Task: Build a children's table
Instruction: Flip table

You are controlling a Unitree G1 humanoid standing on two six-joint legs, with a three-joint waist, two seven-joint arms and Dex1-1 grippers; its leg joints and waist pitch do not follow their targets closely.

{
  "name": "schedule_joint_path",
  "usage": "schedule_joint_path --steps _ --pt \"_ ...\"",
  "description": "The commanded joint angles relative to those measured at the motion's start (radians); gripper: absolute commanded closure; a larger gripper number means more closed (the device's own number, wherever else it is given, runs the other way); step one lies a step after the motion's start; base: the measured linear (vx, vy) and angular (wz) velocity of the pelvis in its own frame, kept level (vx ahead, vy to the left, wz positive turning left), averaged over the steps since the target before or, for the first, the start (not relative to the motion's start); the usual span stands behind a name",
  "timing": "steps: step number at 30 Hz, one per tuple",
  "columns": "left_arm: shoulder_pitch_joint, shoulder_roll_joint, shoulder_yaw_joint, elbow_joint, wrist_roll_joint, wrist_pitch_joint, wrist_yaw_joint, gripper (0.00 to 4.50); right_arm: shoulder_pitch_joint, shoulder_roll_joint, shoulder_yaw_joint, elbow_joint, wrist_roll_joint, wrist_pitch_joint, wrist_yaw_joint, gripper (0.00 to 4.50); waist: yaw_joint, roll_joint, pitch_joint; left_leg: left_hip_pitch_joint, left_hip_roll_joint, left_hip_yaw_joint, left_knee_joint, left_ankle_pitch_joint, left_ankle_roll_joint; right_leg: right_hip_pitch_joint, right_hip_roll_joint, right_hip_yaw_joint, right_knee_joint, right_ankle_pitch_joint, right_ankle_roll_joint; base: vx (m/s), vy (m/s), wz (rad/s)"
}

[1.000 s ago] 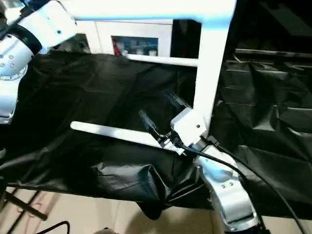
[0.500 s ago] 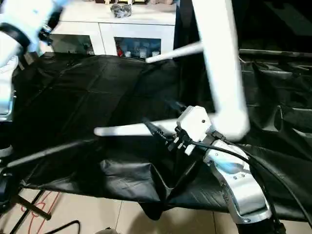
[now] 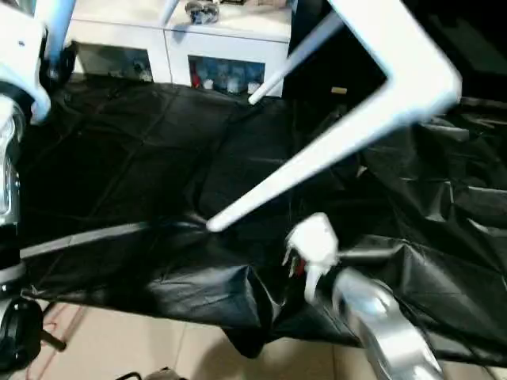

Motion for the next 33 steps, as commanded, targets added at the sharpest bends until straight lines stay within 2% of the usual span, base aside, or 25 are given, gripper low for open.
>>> schedule_joint_path --steps 1,2,3,5,7,10,13,14,16,19,20,21,26,28,29,31,33 --pt "0.018 -0.025 -0.036 0.015 -0.041 0.024 -0.014 2.76 -0.019 0.01 -0.043 0.01 0.032 -0.033 -0.03 0.0 -0.011 0.004 -0.045 0.026 0.049 -0.022 -0.083 -0.264 -0.029 0.012 -0.072 0.046 -0.096 -0.176 -0.142 0.0 0.0 0.0" --pt "0.018 -0.025 -0.036 0.015 -0.041 0.024 -0.014 2.79 -0.019 0.01 -0.043 0.01 0.032 -0.033 -0.03 0.0 -0.011 0.004 -0.045 0.026 0.049 -0.022 -0.083 -0.264 -0.029 0.012 -0.072 0.046 -0.096 -0.176 -0.142 0.0 0.0 0.0" --pt "0.024 -0.025 -0.038 0.008 -0.04 0.023 -0.015 2.84 -0.034 0.029 -0.059 0.002 0.071 -0.043 -0.017 0.0 -0.008 0.001 -0.052 0.019 0.049 -0.02 -0.078 -0.192 -0.01 0.022 -0.072 0.044 -0.082 -0.047 -0.156 0.0 0.0 0.0" --pt "0.044 -0.021 -0.045 -0.011 -0.044 0.016 -0.018 2.87 -0.095 0.073 -0.082 0.012 0.096 -0.08 -0.022 0.0 -0.011 0.001 -0.058 0.01 0.048 -0.022 -0.072 -0.099 0.013 0.03 -0.072 0.038 -0.065 0.094 -0.175 0.0 0.0 0.0" --pt "0.058 -0.015 -0.051 -0.021 -0.049 0.006 -0.025 2.89 -0.137 0.104 -0.089 0.043 0.108 -0.104 -0.005 0.0 -0.011 -0.001 -0.057 0.011 0.047 -0.018 -0.068 -0.069 0.022 0.03 -0.07 0.037 -0.062 0.134 -0.187 0.0 0.0 0.0" --pt "0.083 -0.009 -0.06 -0.035 -0.048 -0.008 -0.027 2.92 -0.218 0.136 -0.092 0.146 0.076 -0.157 -0.007 0.0 -0.012 0.0 -0.057 0.011 0.048 -0.016 -0.068 -0.077 0.021 0.031 -0.073 0.036 -0.062 0.129 -0.201 0.0 0.0 0.0" --pt "0.104 -0.01 -0.06 -0.052 -0.053 -0.007 -0.021 2.93 -0.269 0.147 -0.099 0.23 0.05 -0.203 -0.034 0.36 -0.014 -0.004 -0.053 0.016 0.05 -0.014 -0.071 -0.102 -0.004 0.031 -0.072 0.037 -0.065 0.085 -0.204 0.0 0.0 0.0" --pt "0.104 -0.01 -0.06 -0.052 -0.053 -0.007 -0.021 2.93 -0.269 0.147 -0.099 0.23 0.05 -0.203 -0.034 0.36 -0.013 -0.002 -0.053 0.017 0.05 -0.014 -0.072 -0.103 -0.006 0.031 -0.071 0.037 -0.065 0.082 -0.203 0.0 0.0 0.0" --pt "0.127 -0.007 -0.061 -0.068 -0.055 -0.01 -0.012 2.93 -0.295 0.157 -0.113 0.278 0.063 -0.22 -0.017 0.56 -0.014 -0.011 -0.053 0.016 0.05 -0.013 -0.073 -0.109 -0.008 0.034 -0.072 0.037 -0.064 0.08 -0.196 0.0 0.0 0.0" --pt "0.154 -0.002 -0.055 -0.088 -0.061 -0.003 -0.001 2.93 -0.312 0.155 -0.113 0.326 0.055 -0.24 0.017 0.78 -0.016 -0.01 -0.053 0.015 0.051 -0.014 -0.073 -0.1 -0.008 0.034 -0.071 0.036 -0.063 0.093 -0.193 0.0 0.0 0.0" --pt "0.155 -0.001 -0.055 -0.088 -0.061 -0.004 0.0 2.93 -0.313 0.155 -0.113 0.328 0.055 -0.242 0.017 0.87 -0.016 -0.011 -0.052 0.016 0.051 -0.014 -0.072 -0.103 -0.009 0.033 -0.072 0.037 -0.063 0.094 -0.193 0.0 0.0 0.0" --pt "0.168 0.003 -0.052 -0.092 -0.06 -0.008 0.003 2.93 -0.319 0.159 -0.118 0.34 0.057 -0.25 0.024 0.99 -0.017 -0.018 -0.052 0.017 0.051 -0.013 -0.073 -0.105 -0.01 0.034 -0.071 0.037 -0.064 0.098 -0.192 0.0 0.0 0.0" --pt "0.22 -0.004 -0.042 -0.109 -0.075 -0.041 0.012 2.93 -0.316 0.159 -0.113 0.353 0.052 -0.275 0.043 1.37 -0.015 -0.017 -0.051 0.018 0.051 -0.013 -0.073 -0.101 -0.011 0.034 -0.071 0.037 -0.063 0.1 -0.192 0.0 0.0 0.0" --pt "0.25 -0.01 -0.04 -0.117 -0.085 -0.058 0.013 2.93 -0.306 0.158 -0.11 0.348 0.051 -0.281 0.052 1.55 -0.017 -0.022 -0.05 0.017 0.051 -0.012 -0.073 -0.106 -0.01 0.034 -0.069 0.037 -0.064 0.099 -0.19 0.0 0.0 0.0" --pt "0.302 -0.018 -0.044 -0.131 -0.097 -0.077 0.012 2.93 -0.29 0.155 -0.111 0.336 0.05 -0.289 0.063 1.73 -0.017 -0.024 -0.049 0.015 0.052 -0.012 -0.074 -0.112 -0.009 0.036 -0.072 0.038 -0.064 0.092 -0.188 0.0 0.0 0.0" --pt "0.316 -0.019 -0.045 -0.135 -0.101 -0.077 0.013 2.93 -0.285 0.153 -0.112 0.331 0.051 -0.29 0.066 1.79 -0.016 -0.022 -0.05 0.018 0.053 -0.012 -0.074 -0.117 -0.009 0.033 -0.069 0.038 -0.065 0.09 -0.186 0.0 0.0 0.0" --pt "0.345 -0.026 -0.043 -0.146 -0.118 -0.091 0.008 2.93 -0.269 0.148 -0.112 0.311 0.049 -0.287 0.066 1.87 -0.015 -0.025 -0.048 0.02 0.053 -0.012 -0.075 -0.128 -0.011 0.032 -0.069 0.038 -0.066 0.072 -0.183 0.0 0.0 0.0"
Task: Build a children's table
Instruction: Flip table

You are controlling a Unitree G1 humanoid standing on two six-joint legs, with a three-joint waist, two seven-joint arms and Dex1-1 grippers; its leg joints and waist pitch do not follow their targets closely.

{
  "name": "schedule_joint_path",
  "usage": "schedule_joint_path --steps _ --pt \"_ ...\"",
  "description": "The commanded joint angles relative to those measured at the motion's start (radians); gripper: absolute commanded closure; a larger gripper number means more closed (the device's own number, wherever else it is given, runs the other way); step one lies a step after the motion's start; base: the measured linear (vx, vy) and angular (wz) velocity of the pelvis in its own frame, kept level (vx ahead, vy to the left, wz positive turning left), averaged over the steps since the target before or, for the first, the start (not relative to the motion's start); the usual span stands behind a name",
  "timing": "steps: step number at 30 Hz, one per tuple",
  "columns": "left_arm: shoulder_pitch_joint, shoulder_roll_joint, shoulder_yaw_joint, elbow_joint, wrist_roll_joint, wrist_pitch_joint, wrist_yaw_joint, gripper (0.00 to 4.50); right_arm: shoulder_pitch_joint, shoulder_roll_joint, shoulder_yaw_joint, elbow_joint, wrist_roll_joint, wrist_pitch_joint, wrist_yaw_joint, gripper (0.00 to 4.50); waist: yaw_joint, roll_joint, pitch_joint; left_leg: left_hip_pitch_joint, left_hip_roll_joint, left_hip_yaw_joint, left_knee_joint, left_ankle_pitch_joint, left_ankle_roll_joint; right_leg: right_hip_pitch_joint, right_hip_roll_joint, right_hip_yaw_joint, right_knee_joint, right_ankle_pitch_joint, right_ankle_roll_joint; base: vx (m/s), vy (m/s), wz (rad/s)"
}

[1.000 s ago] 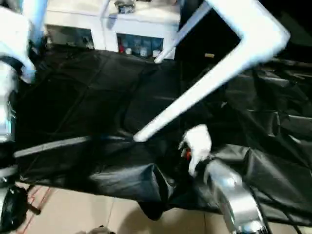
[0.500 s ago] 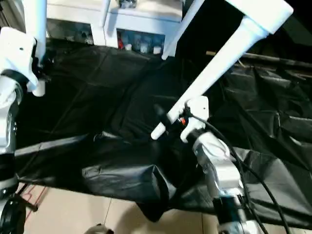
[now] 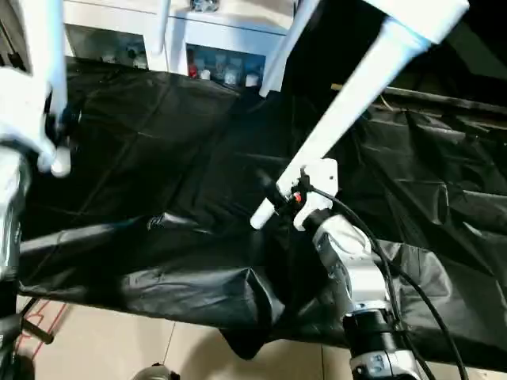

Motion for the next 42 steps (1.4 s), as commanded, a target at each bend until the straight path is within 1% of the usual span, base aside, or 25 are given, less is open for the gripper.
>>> schedule_joint_path --steps 1,4,8,10,12,16,17,18,19,20,22,23,24,25,28,29,30,31,33,34,36,37,38,40,42 --pt "0.064 -0.015 -0.06 -0.038 -0.01 -0.027 -0.045 2.93 0.047 -0.005 0.013 -0.09 0.0 0.008 0.005 2.09 -0.01 0.013 -0.053 0.033 0.049 -0.013 -0.08 -0.164 -0.024 0.031 -0.073 0.043 -0.067 0.023 -0.168 0.0 0.0 0.0" --pt "0.121 -0.029 -0.06 -0.055 -0.033 -0.046 -0.054 2.93 0.108 -0.002 0.01 -0.165 -0.002 0.02 -0.025 2.3 -0.006 0.015 -0.052 0.034 0.052 -0.016 -0.085 -0.186 -0.036 0.029 -0.073 0.044 -0.069 0.012 -0.151 0.0 0.0 0.0" --pt "0.19 -0.031 -0.08 -0.017 -0.052 -0.115 -0.061 2.93 0.2 0.018 0.015 -0.248 -0.036 0.022 -0.084 2.55 -0.009 0.013 -0.048 0.037 0.051 -0.019 -0.093 -0.279 -0.06 0.022 -0.072 0.046 -0.083 -0.083 -0.117 0.0 0.0 0.0" --pt "0.192 -0.032 -0.082 -0.01 -0.056 -0.119 -0.063 2.93 0.205 0.021 0.015 -0.253 -0.043 0.024 -0.092 2.69 -0.012 0.013 -0.047 0.037 0.05 -0.02 -0.095 -0.298 -0.067 0.02 -0.071 0.046 -0.084 -0.099 -0.111 0.0 0.0 0.0" --pt "0.189 -0.032 -0.094 0.023 -0.061 -0.153 -0.071 2.93 0.219 0.029 0.027 -0.256 -0.061 0.025 -0.107 2.85 -0.014 0.021 -0.045 0.039 0.05 -0.022 -0.098 -0.326 -0.076 0.016 -0.07 0.047 -0.088 -0.122 -0.101 0.0 0.0 0.0" --pt "0.163 -0.026 -0.114 0.131 -0.042 -0.18 -0.051 2.93 0.19 0.034 0.067 -0.178 -0.148 0.025 -0.158 2.93 -0.02 0.027 -0.042 0.044 0.049 -0.026 -0.103 -0.386 -0.097 0.012 -0.069 0.046 -0.093 -0.156 -0.095 0.0 0.0 0.0" --pt "0.156 -0.024 -0.108 0.167 -0.043 -0.192 -0.043 2.93 0.177 0.028 0.081 -0.149 -0.168 0.007 -0.148 2.93 -0.025 0.026 -0.033 0.047 0.046 -0.028 -0.107 -0.464 -0.107 0.007 -0.073 0.046 -0.104 -0.262 -0.089 0.0 0.0 0.0" --pt "0.153 -0.023 -0.106 0.185 -0.045 -0.201 -0.04 2.58 0.172 0.025 0.088 -0.138 -0.177 -0.001 -0.143 2.64 -0.029 0.026 -0.029 0.052 0.046 -0.03 -0.109 -0.508 -0.111 0.004 -0.073 0.046 -0.11 -0.321 -0.084 0.0 0.0 0.0" --pt "0.15 -0.022 -0.094 0.216 -0.056 -0.215 -0.035 2.23 0.162 0.025 0.094 -0.119 -0.186 -0.012 -0.138 2.33 -0.032 0.028 -0.031 0.061 0.047 -0.035 -0.108 -0.556 -0.114 0.001 -0.08 0.047 -0.118 -0.385 -0.08 0.0 0.0 0.0" --pt "0.152 -0.023 -0.082 0.23 -0.069 -0.221 -0.037 2.23 0.157 0.032 0.09 -0.108 -0.183 -0.017 -0.14 2.33 -0.035 0.027 -0.031 0.06 0.048 -0.037 -0.109 -0.562 -0.112 0.002 -0.081 0.047 -0.119 -0.395 -0.08 0.0 0.0 0.0" --pt "0.163 -0.022 -0.057 0.241 -0.084 -0.227 -0.031 2.15 0.156 0.041 0.08 -0.103 -0.178 -0.018 -0.151 2.26 -0.043 0.024 -0.04 0.048 0.048 -0.039 -0.111 -0.511 -0.105 0.014 -0.081 0.049 -0.112 -0.343 -0.086 0.0 0.0 0.0" --pt "0.181 -0.025 -0.031 0.237 -0.103 -0.223 -0.028 1.99 0.161 0.047 0.073 -0.104 -0.176 -0.022 -0.159 2.11 -0.048 0.023 -0.047 0.037 0.051 -0.036 -0.111 -0.404 -0.094 0.025 -0.077 0.048 -0.095 -0.191 -0.112 0.0 0.0 0.0" --pt "0.22 -0.031 0.007 0.213 -0.136 -0.227 -0.027 1.84 0.183 0.053 0.06 -0.126 -0.172 -0.018 -0.171 1.97 -0.048 0.019 -0.05 0.034 0.051 -0.033 -0.109 -0.367 -0.084 0.028 -0.076 0.046 -0.091 -0.143 -0.12 0.0 0.0 0.0" --pt "0.23 -0.032 0.013 0.204 -0.142 -0.227 -0.029 1.78 0.19 0.053 0.058 -0.135 -0.17 -0.015 -0.171 1.89 -0.048 0.025 -0.048 0.034 0.052 -0.031 -0.108 -0.344 -0.079 0.027 -0.076 0.047 -0.088 -0.106 -0.13 0.0 0.0 0.0" --pt "0.32 -0.057 0.063 0.104 -0.195 -0.219 -0.028 1.76 0.265 0.051 0.043 -0.239 -0.145 0.018 -0.191 1.86 -0.053 0.017 -0.055 0.029 0.047 -0.019 -0.092 -0.2 -0.037 0.038 -0.07 0.046 -0.072 0.114 -0.157 0.035 -0.003 0.0" --pt "0.344 -0.064 0.07 0.074 -0.207 -0.214 -0.028 1.4 0.285 0.05 0.041 -0.269 -0.14 0.025 -0.196 1.53 -0.051 0.015 -0.058 0.03 0.045 -0.016 -0.088 -0.175 -0.019 0.039 -0.07 0.045 -0.071 0.142 -0.158 0.0 0.0 0.0" --pt "0.375 -0.075 0.077 0.036 -0.227 -0.21 -0.029 1.33 0.312 0.049 0.038 -0.306 -0.135 0.034 -0.201 1.45 -0.049 0.016 -0.061 0.028 0.047 -0.018 -0.085 -0.152 -0.012 0.042 -0.072 0.046 -0.067 0.167 -0.159 0.0 0.0 0.0" --pt "0.431 -0.092 0.083 -0.03 -0.255 -0.206 -0.029 1.38 0.357 0.047 0.032 -0.367 -0.13 0.048 -0.21 1.46 -0.046 0.014 -0.051 0.025 0.051 -0.015 -0.088 -0.15 -0.003 0.038 -0.072 0.046 -0.07 0.171 -0.157 0.0 0.0 0.0" --pt "0.495 -0.119 0.085 -0.109 -0.294 -0.209 -0.036 1.18 0.408 0.048 0.02 -0.44 -0.124 0.065 -0.222 1.27 -0.046 0.013 -0.047 0.027 0.054 -0.015 -0.092 -0.199 -0.003 0.037 -0.07 0.045 -0.075 0.105 -0.149 0.0 0.0 0.0" --pt "0.546 -0.14 0.075 -0.18 -0.335 -0.184 -0.046 1.18 0.45 0.048 0.01 -0.504 -0.128 0.09 -0.239 1.27 -0.048 0.013 -0.044 0.029 0.054 -0.014 -0.097 -0.242 -0.008 0.032 -0.067 0.045 -0.082 0.033 -0.14 0.0 0.0 0.0" --pt "0.566 -0.151 0.071 -0.209 -0.36 -0.169 -0.049 0.89 0.468 0.048 0.005 -0.53 -0.127 0.101 -0.246 1.03 -0.047 0.012 -0.035 0.032 0.055 -0.015 -0.103 -0.329 -0.026 0.023 -0.067 0.049 -0.096 -0.121 -0.116 0.0 0.0 0.0" --pt "0.588 -0.164 0.065 -0.241 -0.386 -0.156 -0.05 0.9 0.487 0.05 -0.002 -0.563 -0.12 0.119 -0.256 0.98 -0.049 0.013 -0.029 0.034 0.055 -0.016 -0.107 -0.392 -0.041 0.015 -0.066 0.05 -0.105 -0.224 -0.095 0.0 0.0 0.0" --pt "0.641 -0.179 0.051 -0.301 -0.378 -0.135 -0.033 0.9 0.532 0.049 -0.013 -0.64 -0.136 0.178 -0.292 0.92 -0.05 0.014 -0.026 0.033 0.054 -0.018 -0.109 -0.412 -0.047 0.014 -0.066 0.052 -0.109 -0.265 -0.081 0.0 0.0 0.0" --pt "0.659 -0.183 0.046 -0.317 -0.371 -0.119 -0.026 0.62 0.548 0.048 -0.016 -0.661 -0.13 0.184 -0.293 0.86 -0.054 0.013 -0.024 0.034 0.051 -0.021 -0.109 -0.457 -0.063 0.008 -0.065 0.055 -0.118 -0.351 -0.037 0.0 0.0 0.0" --pt "0.694 -0.176 0.028 -0.335 -0.371 -0.09 -0.033 0.62 0.591 0.037 -0.016 -0.702 -0.087 0.191 -0.268 0.86 -0.057 0.013 -0.018 0.037 0.047 -0.024 -0.107 -0.497 -0.066 -0.002 -0.069 0.057 -0.131 -0.449 -0.004 0.0 0.0 0.0"
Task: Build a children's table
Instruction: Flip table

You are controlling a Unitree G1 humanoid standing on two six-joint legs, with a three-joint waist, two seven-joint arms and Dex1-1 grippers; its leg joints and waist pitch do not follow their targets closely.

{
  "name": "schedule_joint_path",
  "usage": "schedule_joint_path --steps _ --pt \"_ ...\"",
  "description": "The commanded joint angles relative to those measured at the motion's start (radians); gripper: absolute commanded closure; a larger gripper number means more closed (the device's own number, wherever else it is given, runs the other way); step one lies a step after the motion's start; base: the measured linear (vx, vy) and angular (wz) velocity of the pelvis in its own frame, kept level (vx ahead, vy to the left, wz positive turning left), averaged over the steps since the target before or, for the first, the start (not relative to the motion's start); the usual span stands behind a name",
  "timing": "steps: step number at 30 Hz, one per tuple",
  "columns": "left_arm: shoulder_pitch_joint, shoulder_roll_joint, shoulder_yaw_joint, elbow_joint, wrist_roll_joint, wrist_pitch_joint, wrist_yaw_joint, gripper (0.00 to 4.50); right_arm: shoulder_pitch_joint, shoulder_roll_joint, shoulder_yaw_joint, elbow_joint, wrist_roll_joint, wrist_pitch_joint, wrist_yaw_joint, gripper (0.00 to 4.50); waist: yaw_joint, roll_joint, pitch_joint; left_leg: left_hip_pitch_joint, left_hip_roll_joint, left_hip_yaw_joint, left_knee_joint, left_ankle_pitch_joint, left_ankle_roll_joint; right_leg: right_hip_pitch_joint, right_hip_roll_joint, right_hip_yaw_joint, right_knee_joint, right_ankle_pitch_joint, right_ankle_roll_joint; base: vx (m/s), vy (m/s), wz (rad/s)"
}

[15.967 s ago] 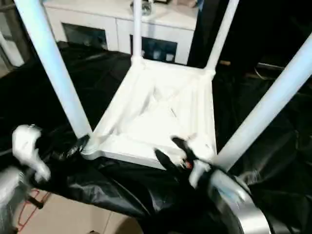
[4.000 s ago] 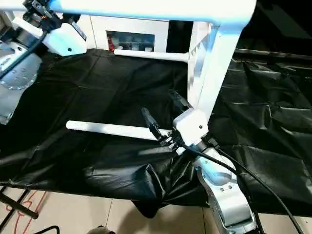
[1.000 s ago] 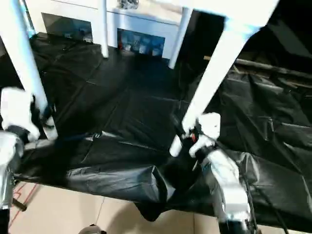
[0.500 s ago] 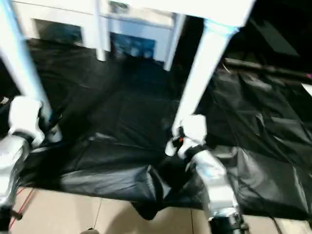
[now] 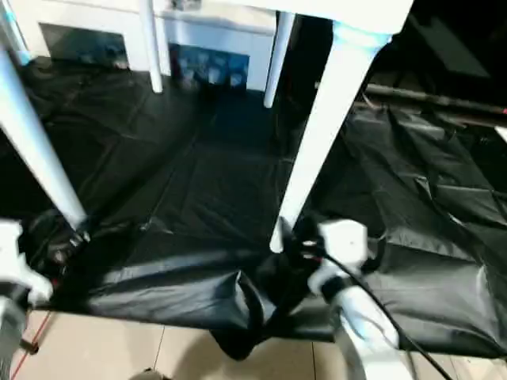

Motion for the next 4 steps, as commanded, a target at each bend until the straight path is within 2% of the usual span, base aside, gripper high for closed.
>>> schedule_joint_path --steps 1,2,4 --pt "0.022 0.005 -0.032 -0.035 0.038 0.024 0.019 0.62 0.024 -0.013 -0.013 -0.046 0.038 0.034 0.01 0.86 -0.007 0.019 -0.015 0.022 0.043 -0.029 -0.095 -0.509 -0.066 -0.005 -0.072 0.052 -0.114 -0.486 -0.004 0.0 0.0 0.0" --pt "0.022 0.005 -0.032 -0.035 0.038 0.024 0.019 0.62 0.024 -0.013 -0.013 -0.046 0.038 0.034 0.01 0.86 -0.012 0.017 -0.014 0.018 0.043 -0.038 -0.098 -0.53 -0.072 -0.002 -0.075 0.05 -0.119 -0.546 0.014 0.0 0.0 0.0" --pt "0.034 0.029 -0.053 -0.066 0.109 0.044 0.055 0.62 0.042 -0.014 -0.025 -0.062 0.054 0.062 0.014 0.86 -0.014 0.015 -0.018 0.021 0.044 -0.04 -0.095 -0.524 -0.072 -0.005 -0.072 0.05 -0.117 -0.516 0.015 0.0 0.0 0.0"
